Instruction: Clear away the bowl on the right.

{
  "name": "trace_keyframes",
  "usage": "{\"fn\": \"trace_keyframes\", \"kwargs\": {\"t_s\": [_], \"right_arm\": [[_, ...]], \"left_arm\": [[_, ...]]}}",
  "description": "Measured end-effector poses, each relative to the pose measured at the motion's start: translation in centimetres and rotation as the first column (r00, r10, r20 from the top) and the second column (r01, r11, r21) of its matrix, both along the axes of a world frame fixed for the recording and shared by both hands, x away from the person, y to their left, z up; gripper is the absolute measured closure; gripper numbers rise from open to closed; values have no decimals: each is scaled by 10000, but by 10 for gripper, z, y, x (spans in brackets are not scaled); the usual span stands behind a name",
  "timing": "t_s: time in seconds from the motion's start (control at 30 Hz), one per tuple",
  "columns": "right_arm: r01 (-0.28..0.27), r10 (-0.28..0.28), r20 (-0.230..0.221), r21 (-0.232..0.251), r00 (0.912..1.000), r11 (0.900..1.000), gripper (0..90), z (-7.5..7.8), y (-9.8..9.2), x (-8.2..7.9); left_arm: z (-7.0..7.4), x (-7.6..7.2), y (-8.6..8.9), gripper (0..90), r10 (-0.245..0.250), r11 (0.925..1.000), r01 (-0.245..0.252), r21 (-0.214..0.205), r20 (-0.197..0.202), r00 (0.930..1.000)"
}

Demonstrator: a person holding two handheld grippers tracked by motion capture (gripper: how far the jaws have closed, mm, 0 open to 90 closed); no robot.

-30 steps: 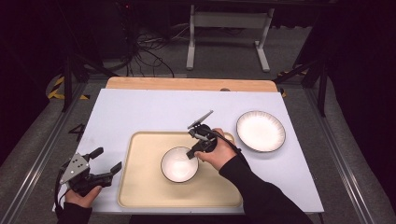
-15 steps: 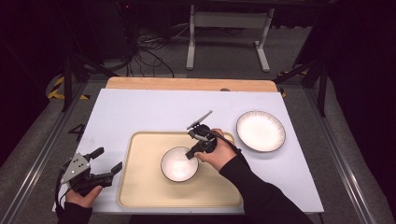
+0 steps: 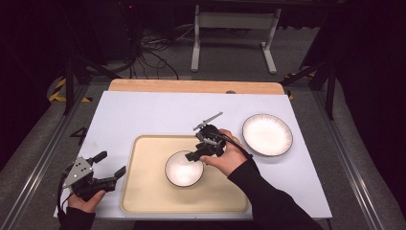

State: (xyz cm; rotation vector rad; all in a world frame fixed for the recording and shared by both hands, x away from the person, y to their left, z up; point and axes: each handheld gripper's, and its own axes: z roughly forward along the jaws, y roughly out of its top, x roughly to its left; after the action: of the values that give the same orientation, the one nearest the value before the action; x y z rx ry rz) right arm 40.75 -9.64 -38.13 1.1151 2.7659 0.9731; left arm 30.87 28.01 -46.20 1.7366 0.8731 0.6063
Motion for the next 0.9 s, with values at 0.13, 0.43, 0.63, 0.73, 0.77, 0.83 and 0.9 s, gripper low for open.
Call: {"fn": "trace_keyframes", "kwargs": {"t_s": [0.13,0.43,0.63,0.73,0.77,0.83,0.9], "right_arm": [[-157,130,624,433,9980,9989,359,9,-5,-5],[-796,479,2120,1436,9761,9864,311,30,-17,-18],[-978,429,3081,1650,9504,9814,295,39,-23,-29],[-1143,454,3496,1792,9358,9771,290,41,-27,-34],[-1202,453,3625,1869,9309,9750,289,41,-29,-35],[-1294,445,3786,2019,9245,9708,287,42,-34,-37],[-1297,398,3843,2111,9223,9688,286,42,-37,-38]], "left_arm": [[0,0,0,119,25,10000,-25,-30,22,10000],[0,0,0,120,5,10000,-5,12,4,10000],[0,0,0,119,4,10000,-4,4,4,10000],[0,0,0,119,28,10000,-28,-42,12,10000],[0,0,0,119,25,10000,-25,-52,23,10000],[1,0,1,119,19,10000,-19,-15,38,10000],[1,0,1,119,25,10000,-25,-22,41,10000]]}}
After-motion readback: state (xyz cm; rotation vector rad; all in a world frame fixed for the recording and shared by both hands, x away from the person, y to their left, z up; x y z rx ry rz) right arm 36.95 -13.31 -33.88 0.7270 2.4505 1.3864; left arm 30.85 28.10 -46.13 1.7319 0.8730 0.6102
